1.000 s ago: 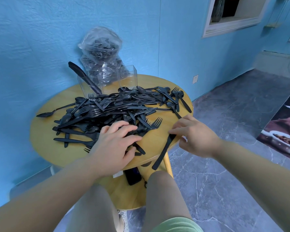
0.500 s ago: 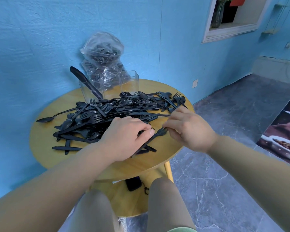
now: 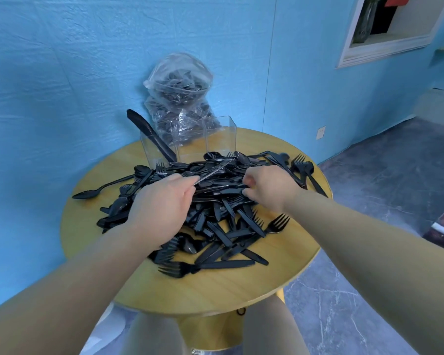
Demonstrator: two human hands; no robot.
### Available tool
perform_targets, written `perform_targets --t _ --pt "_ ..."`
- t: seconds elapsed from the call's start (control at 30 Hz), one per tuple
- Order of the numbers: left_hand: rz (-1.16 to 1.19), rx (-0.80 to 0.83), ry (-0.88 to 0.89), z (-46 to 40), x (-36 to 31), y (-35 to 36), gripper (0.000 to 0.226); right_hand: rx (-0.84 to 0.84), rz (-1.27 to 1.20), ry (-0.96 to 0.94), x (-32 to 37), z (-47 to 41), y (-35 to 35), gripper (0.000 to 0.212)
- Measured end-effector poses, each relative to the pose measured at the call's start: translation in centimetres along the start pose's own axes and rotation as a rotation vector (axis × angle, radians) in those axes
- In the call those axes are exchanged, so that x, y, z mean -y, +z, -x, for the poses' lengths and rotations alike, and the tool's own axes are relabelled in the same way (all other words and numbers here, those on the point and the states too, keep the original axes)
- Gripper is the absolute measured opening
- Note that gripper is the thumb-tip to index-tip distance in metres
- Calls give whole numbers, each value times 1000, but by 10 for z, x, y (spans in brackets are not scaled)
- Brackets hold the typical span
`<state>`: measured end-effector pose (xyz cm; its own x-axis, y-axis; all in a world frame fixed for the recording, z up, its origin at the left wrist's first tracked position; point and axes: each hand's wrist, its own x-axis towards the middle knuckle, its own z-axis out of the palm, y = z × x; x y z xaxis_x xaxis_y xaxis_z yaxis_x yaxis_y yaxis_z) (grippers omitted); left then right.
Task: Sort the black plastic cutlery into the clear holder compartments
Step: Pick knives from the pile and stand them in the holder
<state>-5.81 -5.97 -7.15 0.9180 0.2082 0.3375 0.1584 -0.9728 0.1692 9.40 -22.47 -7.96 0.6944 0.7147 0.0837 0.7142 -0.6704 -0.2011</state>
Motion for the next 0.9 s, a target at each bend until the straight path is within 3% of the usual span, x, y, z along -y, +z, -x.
perform_targets --t 0.27,0.43,0.53,0.63,0.73,0.9 --pt "6 -14 16 -8 13 4 41 90 6 -18 -1 -16 1 31" --pt "49 -23 0 -13 15 5 40 -37 -60 -82 -3 -14 -6 20" --pt "55 -53 -8 -16 16 3 40 -198 -156 -147 4 -12 -23 14" --pt "72 -79 -25 -19 16 -2 41 -370 -338 -143 16 -9 -50 10" --pt "116 -89 -28 -23 14 -7 38 -432 -601 -65 25 -11 -67 16" --pt "66 -87 7 -28 12 -11 38 -240 -1137 88 35 -13 -57 14"
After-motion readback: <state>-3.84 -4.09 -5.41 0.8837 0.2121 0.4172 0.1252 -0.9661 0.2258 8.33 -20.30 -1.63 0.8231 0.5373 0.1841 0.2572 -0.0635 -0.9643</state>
